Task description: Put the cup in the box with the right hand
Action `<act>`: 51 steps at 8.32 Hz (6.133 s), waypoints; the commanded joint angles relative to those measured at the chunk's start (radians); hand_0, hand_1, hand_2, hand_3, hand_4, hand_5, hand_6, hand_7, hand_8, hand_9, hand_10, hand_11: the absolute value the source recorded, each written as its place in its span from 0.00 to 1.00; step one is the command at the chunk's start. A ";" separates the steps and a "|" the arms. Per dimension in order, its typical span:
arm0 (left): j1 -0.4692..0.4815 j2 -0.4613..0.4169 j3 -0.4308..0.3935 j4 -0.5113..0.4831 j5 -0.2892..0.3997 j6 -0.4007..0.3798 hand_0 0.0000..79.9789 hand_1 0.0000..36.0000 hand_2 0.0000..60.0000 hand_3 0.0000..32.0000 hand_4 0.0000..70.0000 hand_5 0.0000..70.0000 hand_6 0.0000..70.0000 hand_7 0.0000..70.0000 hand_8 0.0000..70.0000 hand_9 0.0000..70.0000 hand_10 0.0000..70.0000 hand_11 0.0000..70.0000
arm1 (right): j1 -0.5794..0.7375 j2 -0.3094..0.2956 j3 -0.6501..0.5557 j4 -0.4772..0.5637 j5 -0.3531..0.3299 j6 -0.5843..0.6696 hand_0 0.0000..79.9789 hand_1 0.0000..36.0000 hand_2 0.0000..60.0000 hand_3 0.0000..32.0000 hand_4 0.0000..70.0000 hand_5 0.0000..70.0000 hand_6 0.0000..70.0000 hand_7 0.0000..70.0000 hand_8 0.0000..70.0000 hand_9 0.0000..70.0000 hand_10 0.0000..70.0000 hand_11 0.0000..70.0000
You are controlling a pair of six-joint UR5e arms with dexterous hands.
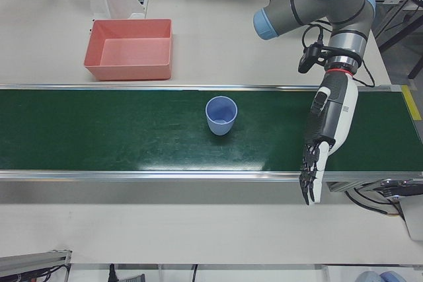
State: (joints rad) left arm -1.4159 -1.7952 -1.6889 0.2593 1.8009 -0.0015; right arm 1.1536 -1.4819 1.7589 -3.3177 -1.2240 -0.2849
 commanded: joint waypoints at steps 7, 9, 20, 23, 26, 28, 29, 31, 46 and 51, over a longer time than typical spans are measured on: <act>0.000 0.000 0.000 0.000 0.000 0.000 0.00 0.00 0.00 0.00 0.00 0.00 0.00 0.00 0.00 0.00 0.00 0.00 | -0.015 -0.057 -0.045 0.224 0.032 -0.177 0.64 0.15 0.00 0.00 0.12 0.07 0.05 0.03 0.05 0.10 0.09 0.16; 0.000 0.000 0.000 0.000 0.000 0.000 0.00 0.00 0.00 0.00 0.00 0.00 0.00 0.00 0.00 0.00 0.00 0.00 | -0.015 -0.055 -0.044 0.224 0.032 -0.168 0.63 0.17 0.00 0.00 0.20 0.07 0.05 0.05 0.04 0.09 0.09 0.15; 0.000 0.000 0.000 0.000 0.000 0.000 0.00 0.00 0.00 0.00 0.00 0.00 0.00 0.00 0.00 0.00 0.00 0.00 | -0.014 -0.051 -0.035 0.219 0.028 -0.206 0.65 0.23 0.00 0.00 0.11 0.08 0.05 0.07 0.01 0.05 0.07 0.12; 0.000 0.000 0.000 0.000 0.000 0.000 0.00 0.00 0.00 0.00 0.00 0.00 0.00 0.00 0.00 0.00 0.00 0.00 | -0.020 -0.049 -0.035 0.219 0.029 -0.204 0.65 0.23 0.00 0.00 0.07 0.08 0.05 0.06 0.01 0.04 0.06 0.12; 0.000 0.000 0.000 0.000 0.000 0.000 0.00 0.00 0.00 0.00 0.00 0.00 0.00 0.00 0.00 0.00 0.00 0.00 | -0.034 -0.047 -0.035 0.218 0.029 -0.206 0.65 0.22 0.00 0.00 0.11 0.07 0.05 0.07 0.01 0.05 0.06 0.12; 0.000 -0.001 0.000 0.000 0.000 0.000 0.00 0.00 0.00 0.00 0.00 0.00 0.00 0.00 0.00 0.00 0.00 0.00 | -0.031 -0.055 -0.030 0.204 0.031 -0.206 0.65 0.22 0.00 0.00 0.17 0.07 0.05 0.09 0.00 0.03 0.06 0.12; 0.000 -0.001 -0.001 0.002 0.000 0.000 0.00 0.00 0.00 0.00 0.00 0.00 0.00 0.00 0.00 0.00 0.00 0.00 | -0.031 -0.057 -0.024 0.189 0.035 -0.211 0.65 0.24 0.00 0.00 0.17 0.07 0.05 0.10 0.00 0.02 0.06 0.11; 0.000 -0.001 -0.002 0.000 0.000 0.000 0.00 0.00 0.00 0.00 0.00 0.00 0.00 0.00 0.00 0.00 0.00 0.00 | -0.031 -0.058 0.013 0.094 0.078 -0.209 0.66 0.31 0.00 0.00 0.24 0.07 0.06 0.15 0.00 0.01 0.06 0.11; 0.000 -0.001 -0.002 0.002 0.000 0.000 0.00 0.00 0.00 0.00 0.00 0.00 0.00 0.00 0.00 0.00 0.00 0.00 | -0.176 -0.043 0.054 0.081 0.159 -0.206 0.63 0.31 0.00 0.00 0.19 0.07 0.06 0.14 0.00 0.03 0.07 0.13; 0.000 -0.001 -0.001 0.002 0.000 0.000 0.00 0.00 0.00 0.00 0.00 0.00 0.00 0.00 0.00 0.00 0.00 0.00 | -0.201 -0.037 0.065 0.081 0.161 -0.209 0.64 0.31 0.00 0.00 0.23 0.07 0.06 0.16 0.00 0.03 0.07 0.12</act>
State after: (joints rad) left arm -1.4158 -1.7962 -1.6901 0.2602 1.8009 -0.0015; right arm 0.9591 -1.5199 1.8212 -3.2367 -1.0642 -0.4929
